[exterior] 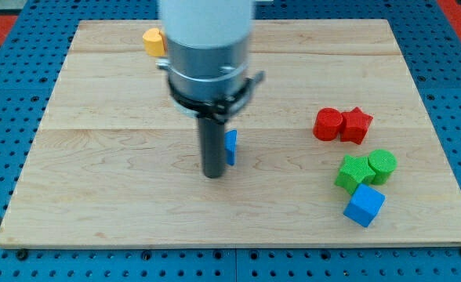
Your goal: Move blue triangle towards blue cube
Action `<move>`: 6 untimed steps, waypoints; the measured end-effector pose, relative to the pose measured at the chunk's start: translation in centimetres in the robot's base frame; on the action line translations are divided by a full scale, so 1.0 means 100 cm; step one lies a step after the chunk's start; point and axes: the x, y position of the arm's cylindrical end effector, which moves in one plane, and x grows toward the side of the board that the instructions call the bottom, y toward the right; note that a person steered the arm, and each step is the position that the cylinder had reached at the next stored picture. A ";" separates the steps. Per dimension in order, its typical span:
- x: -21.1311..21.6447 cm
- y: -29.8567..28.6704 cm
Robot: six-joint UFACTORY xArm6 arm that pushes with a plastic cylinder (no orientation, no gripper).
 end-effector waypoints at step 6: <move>0.038 0.112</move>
